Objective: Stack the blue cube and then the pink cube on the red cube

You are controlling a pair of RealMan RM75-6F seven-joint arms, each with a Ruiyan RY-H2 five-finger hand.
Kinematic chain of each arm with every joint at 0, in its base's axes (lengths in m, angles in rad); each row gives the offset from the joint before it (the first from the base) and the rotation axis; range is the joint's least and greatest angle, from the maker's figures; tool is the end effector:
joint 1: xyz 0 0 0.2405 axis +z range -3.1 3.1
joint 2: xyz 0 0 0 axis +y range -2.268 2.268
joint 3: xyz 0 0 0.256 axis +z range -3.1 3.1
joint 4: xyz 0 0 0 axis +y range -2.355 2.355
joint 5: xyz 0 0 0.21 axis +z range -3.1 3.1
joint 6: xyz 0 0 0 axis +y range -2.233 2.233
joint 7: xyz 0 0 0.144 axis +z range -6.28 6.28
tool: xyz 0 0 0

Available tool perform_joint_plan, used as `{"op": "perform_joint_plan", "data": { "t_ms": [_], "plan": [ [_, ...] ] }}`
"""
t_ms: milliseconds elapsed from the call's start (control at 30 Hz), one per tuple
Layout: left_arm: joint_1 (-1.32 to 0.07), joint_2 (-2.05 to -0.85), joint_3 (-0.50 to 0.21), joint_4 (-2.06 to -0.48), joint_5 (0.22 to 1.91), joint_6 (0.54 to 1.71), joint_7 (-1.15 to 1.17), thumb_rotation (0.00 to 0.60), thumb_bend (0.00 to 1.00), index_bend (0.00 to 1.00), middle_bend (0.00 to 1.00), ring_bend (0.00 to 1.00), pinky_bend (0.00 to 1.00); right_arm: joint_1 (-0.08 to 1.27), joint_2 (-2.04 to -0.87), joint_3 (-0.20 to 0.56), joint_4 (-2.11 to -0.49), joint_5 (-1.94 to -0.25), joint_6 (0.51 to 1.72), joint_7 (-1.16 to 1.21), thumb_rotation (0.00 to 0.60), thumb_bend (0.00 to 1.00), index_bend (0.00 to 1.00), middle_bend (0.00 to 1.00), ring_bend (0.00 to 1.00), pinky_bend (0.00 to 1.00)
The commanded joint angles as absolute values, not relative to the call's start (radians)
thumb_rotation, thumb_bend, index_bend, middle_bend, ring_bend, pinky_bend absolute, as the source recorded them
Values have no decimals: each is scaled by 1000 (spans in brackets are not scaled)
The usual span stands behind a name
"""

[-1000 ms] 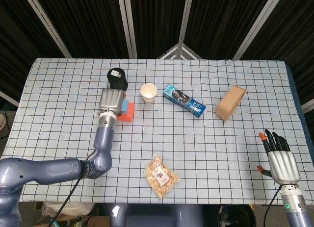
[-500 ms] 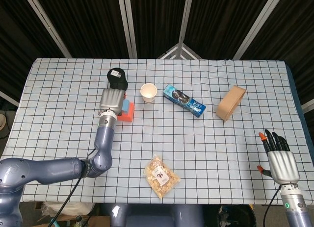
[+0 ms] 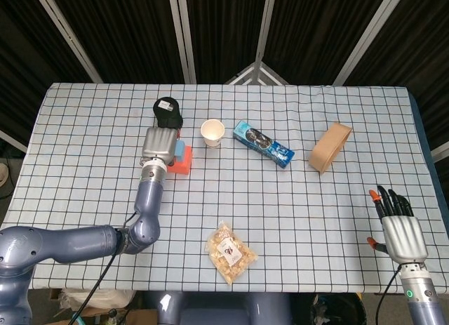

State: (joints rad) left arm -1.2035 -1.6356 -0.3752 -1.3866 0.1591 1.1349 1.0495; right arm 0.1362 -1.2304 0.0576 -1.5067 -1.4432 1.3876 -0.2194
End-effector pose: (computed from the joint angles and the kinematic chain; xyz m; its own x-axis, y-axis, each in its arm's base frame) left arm -0.0489 0.4283 -0.0052 0.6037 0.2698 0.7502 0.7868 -0.0503 -0.6151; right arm -0.3239 -0.1995 0.1239 0.5738 -0.0720 0.8158 -0.8183 -0.0106 0.5747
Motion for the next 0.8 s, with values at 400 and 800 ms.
{"op": "perform_joint_plan", "data": {
  "t_ms": [400, 800],
  "plan": [
    [-1196, -1595, -382, -1464, 153, 1174, 1053, 600, 316, 276, 887, 692, 686, 138, -1229, 54, -1516, -1446, 1385, -229, 600, 108, 0, 0, 0, 112],
    [-1165, -1451, -385, -1699, 166, 1249, 1071, 600, 311, 295, 875, 687, 684, 137, -1226, 50, -1525, -1453, 1387, -231, 600, 108, 0, 0, 0, 112]
  ]
}}
